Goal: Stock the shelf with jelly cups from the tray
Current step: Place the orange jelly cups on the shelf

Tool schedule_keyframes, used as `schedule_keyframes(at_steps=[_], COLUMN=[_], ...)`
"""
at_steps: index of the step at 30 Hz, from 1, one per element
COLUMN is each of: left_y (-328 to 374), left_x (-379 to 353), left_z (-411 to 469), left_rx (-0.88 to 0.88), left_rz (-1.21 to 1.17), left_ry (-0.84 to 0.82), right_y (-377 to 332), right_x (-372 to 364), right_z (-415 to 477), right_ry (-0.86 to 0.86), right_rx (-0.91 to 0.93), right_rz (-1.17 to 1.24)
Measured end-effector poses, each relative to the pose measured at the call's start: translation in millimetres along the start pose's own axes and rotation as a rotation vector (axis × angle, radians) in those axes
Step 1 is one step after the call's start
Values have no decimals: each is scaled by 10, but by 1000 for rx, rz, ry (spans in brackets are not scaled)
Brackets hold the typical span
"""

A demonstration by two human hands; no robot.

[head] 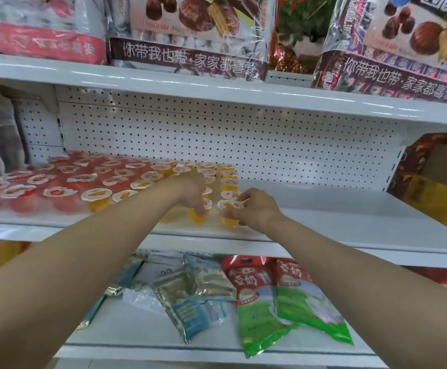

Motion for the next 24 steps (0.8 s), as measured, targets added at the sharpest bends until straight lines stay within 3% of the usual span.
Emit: schedule_keyframes(at_steps=[7, 13, 17, 24], left_y=[4, 262, 796, 2118], left_x=[-7, 150, 230, 85], left_z=[-50, -244, -408, -510], left_rx=[41, 74, 42, -10], left_rz=[-11, -60, -88, -147], left_ry=[10, 159, 261, 303], right_y=[15, 2, 116, 673], right_x=[28, 487, 1116, 2421], right_z=[0, -226, -452, -961], right_ry=[-11, 21, 87, 213], right_rx=[38, 202, 264, 247], right_rz=[-42, -316, -449, -522])
Point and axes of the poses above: each hand's wrist, its own z-axis towards the middle knuckle, its own x-axis out of the back of the hand, y = z × x, the point moved 6 cm from there along z, towards the middle knuckle, and after that the axes turned 3 degrees about z, right-handed, at the moved point
